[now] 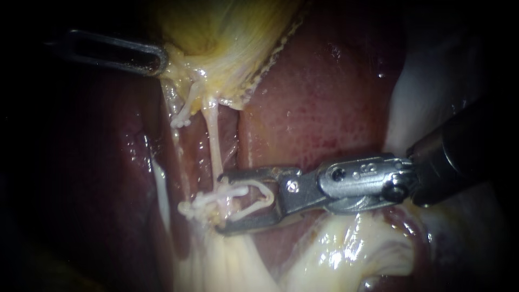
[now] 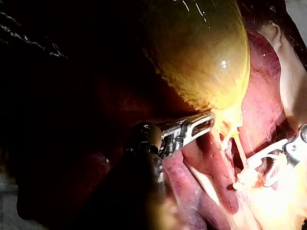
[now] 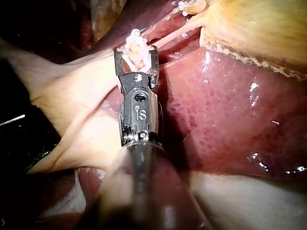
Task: Clipping second clip right tube
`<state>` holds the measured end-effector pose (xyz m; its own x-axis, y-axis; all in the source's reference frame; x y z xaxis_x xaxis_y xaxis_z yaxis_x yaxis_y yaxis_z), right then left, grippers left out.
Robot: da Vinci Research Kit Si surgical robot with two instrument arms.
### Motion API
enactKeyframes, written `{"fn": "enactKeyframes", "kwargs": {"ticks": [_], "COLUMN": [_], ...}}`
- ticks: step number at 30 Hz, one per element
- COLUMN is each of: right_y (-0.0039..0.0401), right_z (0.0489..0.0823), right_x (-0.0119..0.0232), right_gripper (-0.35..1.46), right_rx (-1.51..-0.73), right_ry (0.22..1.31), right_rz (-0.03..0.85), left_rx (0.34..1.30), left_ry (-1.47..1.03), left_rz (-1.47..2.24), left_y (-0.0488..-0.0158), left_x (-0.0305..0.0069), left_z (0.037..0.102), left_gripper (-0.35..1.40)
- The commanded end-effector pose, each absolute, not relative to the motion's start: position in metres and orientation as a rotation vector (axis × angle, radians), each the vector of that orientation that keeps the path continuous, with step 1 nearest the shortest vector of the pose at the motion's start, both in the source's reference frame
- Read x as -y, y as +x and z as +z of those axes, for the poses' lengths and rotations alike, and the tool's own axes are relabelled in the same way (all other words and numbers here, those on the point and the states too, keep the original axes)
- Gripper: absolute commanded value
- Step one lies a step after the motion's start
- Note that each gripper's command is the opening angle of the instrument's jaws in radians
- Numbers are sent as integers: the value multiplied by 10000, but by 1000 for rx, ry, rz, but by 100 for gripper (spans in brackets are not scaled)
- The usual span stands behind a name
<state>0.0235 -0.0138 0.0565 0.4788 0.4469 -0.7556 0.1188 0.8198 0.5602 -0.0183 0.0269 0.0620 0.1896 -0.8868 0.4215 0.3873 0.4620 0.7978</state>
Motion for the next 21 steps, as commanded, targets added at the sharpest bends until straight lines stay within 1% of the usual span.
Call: {"fn": "enactKeyframes", "kwargs": {"ticks": [1, 6, 10, 12, 16, 21], "right_y": [234, 222, 206, 201, 195, 199], "right_z": [563, 546, 530, 526, 528, 545], "right_x": [137, 128, 115, 109, 99, 95], "right_gripper": [43, 45, 45, 45, 45, 45], "right_rx": [-1072, -1067, -1053, -1046, -1025, -991], "right_ry": [604, 638, 657, 664, 695, 740], "right_rz": [217, 257, 315, 345, 406, 487], "left_rx": [1013, 1013, 1013, 1013, 1013, 1013], "left_ry": [602, 602, 603, 603, 603, 603], "left_rz": [-974, -974, -973, -973, -973, -973], "left_y": [-183, -182, -181, -181, -181, -181], "left_x": [-269, -269, -269, -269, -268, -268], "left_z": [619, 619, 619, 619, 619, 619], "left_gripper": [-35, -35, -35, -35, -35, -35]}}
